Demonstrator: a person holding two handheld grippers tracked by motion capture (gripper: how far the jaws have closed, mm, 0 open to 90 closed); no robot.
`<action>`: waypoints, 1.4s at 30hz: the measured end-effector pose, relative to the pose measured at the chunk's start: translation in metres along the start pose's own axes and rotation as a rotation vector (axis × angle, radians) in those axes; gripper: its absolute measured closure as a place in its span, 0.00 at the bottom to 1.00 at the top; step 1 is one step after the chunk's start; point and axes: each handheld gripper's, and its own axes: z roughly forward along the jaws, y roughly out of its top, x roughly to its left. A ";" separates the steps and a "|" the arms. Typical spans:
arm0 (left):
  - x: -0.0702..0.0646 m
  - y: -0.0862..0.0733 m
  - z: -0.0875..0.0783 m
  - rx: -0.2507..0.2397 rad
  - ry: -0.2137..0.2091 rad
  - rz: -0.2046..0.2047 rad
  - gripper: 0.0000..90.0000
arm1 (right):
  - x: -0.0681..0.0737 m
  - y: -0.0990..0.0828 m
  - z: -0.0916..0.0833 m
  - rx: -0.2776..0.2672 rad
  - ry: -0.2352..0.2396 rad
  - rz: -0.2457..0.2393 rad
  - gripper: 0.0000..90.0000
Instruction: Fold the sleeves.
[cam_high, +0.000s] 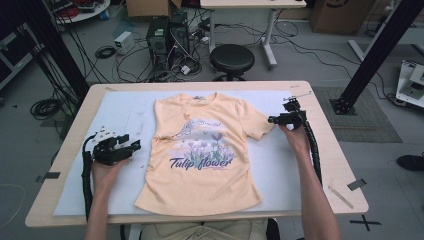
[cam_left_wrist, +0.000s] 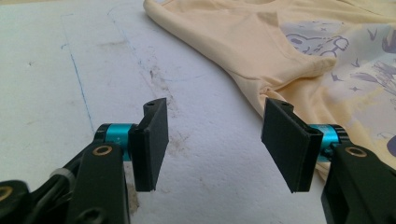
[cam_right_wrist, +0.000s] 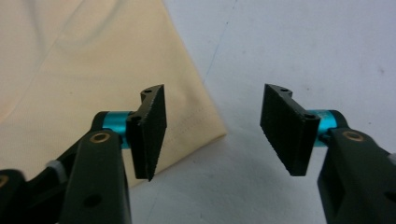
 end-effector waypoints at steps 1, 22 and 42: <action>0.000 0.000 0.000 0.000 0.000 0.000 0.46 | 0.000 0.000 0.000 0.000 0.000 0.000 0.48; -0.002 0.000 0.001 0.009 0.004 0.016 0.46 | 0.038 0.010 -0.016 -0.039 0.018 -0.110 0.97; 0.000 0.000 0.000 0.007 0.002 0.003 0.46 | 0.138 0.062 0.013 0.053 0.143 -0.341 0.96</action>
